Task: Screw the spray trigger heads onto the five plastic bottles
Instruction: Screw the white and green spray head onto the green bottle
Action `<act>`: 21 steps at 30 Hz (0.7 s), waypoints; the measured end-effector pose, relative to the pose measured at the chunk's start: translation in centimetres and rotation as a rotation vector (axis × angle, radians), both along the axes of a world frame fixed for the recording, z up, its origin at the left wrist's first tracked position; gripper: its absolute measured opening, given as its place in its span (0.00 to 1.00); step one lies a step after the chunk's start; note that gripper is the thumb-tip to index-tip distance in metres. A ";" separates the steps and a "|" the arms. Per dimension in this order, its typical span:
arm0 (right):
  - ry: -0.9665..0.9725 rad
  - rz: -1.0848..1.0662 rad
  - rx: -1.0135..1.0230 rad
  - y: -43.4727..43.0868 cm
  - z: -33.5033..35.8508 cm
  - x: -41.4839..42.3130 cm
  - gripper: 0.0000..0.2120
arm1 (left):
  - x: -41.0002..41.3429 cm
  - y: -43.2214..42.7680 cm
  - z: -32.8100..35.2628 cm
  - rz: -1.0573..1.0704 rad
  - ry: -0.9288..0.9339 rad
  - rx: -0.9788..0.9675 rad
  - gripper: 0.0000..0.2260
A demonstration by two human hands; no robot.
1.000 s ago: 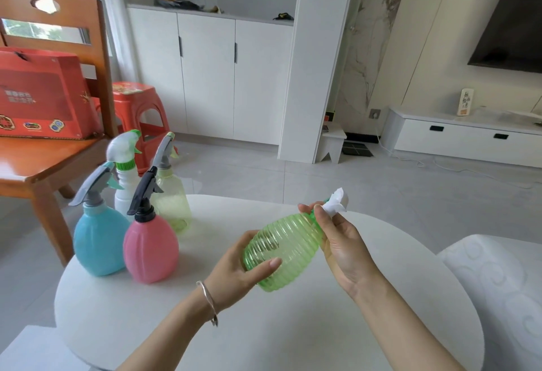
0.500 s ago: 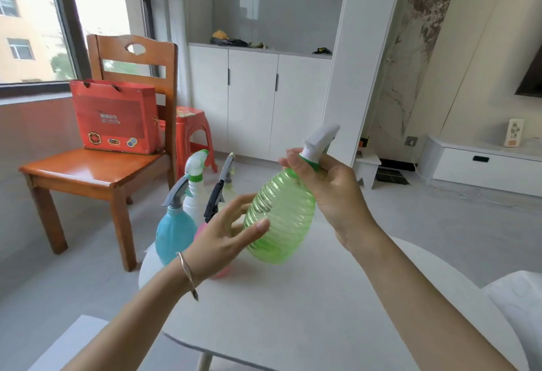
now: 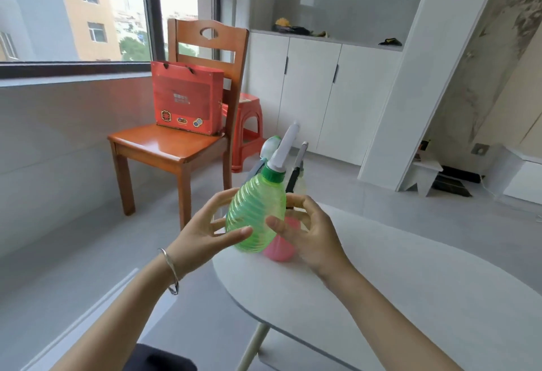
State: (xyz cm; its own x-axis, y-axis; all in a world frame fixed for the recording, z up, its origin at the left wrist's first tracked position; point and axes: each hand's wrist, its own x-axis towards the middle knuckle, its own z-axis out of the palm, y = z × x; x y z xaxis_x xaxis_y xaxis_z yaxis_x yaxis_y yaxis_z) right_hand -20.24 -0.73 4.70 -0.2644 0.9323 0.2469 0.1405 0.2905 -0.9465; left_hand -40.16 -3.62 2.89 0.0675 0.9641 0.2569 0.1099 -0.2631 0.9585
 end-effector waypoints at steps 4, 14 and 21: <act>-0.069 -0.044 0.032 0.5 -4.5 -1.5 0.26 | -2.1 0.8 -3.3 0.047 0.268 0.001 0.29; -0.115 -0.129 -0.082 2.4 -10.8 -1.9 0.23 | -2.1 3.6 -9.4 -0.031 0.305 -0.186 0.28; -0.164 -0.179 -0.008 2.6 -12.1 -2.6 0.20 | -2.8 4.4 -10.4 -0.038 0.349 -0.229 0.31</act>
State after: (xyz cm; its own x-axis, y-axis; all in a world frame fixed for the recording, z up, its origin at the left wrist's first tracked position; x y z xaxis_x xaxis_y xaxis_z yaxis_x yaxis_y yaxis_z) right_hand -22.81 1.92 -7.40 -0.1303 0.9697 0.2066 0.3410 0.2395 -0.9090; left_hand -43.01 0.77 -7.47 0.1492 0.9888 -0.0087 0.4330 -0.0574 0.8996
